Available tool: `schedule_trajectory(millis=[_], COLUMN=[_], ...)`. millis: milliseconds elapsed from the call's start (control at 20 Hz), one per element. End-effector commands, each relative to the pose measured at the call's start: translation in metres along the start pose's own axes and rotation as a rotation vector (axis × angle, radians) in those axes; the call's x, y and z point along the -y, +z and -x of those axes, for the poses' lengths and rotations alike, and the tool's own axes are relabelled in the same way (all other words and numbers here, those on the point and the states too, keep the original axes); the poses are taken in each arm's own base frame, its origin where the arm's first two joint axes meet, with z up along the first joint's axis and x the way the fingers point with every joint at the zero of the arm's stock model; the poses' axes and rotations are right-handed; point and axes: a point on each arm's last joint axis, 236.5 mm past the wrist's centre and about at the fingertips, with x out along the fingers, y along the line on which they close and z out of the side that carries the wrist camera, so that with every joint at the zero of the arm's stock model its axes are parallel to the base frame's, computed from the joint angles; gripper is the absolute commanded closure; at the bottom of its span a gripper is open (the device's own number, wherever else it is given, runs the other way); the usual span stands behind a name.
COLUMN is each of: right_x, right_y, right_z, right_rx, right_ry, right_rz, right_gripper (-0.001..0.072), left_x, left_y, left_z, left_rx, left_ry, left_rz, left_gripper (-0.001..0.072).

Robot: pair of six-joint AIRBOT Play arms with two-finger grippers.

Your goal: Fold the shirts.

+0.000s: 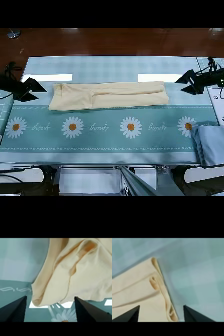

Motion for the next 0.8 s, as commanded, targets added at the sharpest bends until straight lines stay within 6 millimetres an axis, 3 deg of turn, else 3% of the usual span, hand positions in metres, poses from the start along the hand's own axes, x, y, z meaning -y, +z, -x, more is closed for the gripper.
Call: schedule_trajectory(millis=[0, 100, 250, 350, 500, 550, 600, 650, 750], right_x=[0.028, 0.023, 0.002, -0.011, -0.028, -0.034, -0.039, -0.046, -0.054], right_y=[-0.032, -0.04, -0.042, -0.047, -0.055, -0.056, -0.055, -0.054, -0.043], right_z=[-0.022, -0.042, -0.062, -0.076, -0.096, -0.099, -0.098, -0.094, -0.07], right_rx=[-0.076, -0.099, -0.112, -0.126, -0.159, -0.166, -0.164, -0.169, -0.115], right_ry=[-0.061, -0.066, 0.004, 0.04, 0.038, 0.04, 0.043, 0.05, 0.018], right_rz=[-0.055, -0.041, -0.003, 0.002, 0.034, 0.046, 0.058, 0.094, 0.178], right_gripper=[0.0087, 0.0092, 0.0092, 0.0092, 0.0096, 0.0183, 0.05, 0.0692, 0.0692], left_x=[0.03, 0.066, 0.101, 0.125, 0.152, 0.159, 0.165, 0.169, 0.173], left_y=[-0.011, -0.047, -0.09, -0.104, -0.105, -0.106, -0.107, -0.107, -0.105], left_z=[0.018, 0.01, -0.003, -0.011, -0.021, -0.024, -0.029, -0.034, -0.043], left_rx=[0.264, 0.336, 0.321, 0.288, 0.293, 0.28, 0.263, 0.247, 0.224], left_ry=[-0.091, -0.14, -0.168, -0.182, -0.198, -0.204, -0.207, -0.207, -0.2], left_rz=[0.101, 0.044, -0.078, -0.201, -0.287, -0.303, -0.316, -0.325, -0.37], left_gripper=[0.0009, 0.0009, 0.0009, 0.0009, 0.0009, 0.0009, 0.001, 0.001, 0.0032])
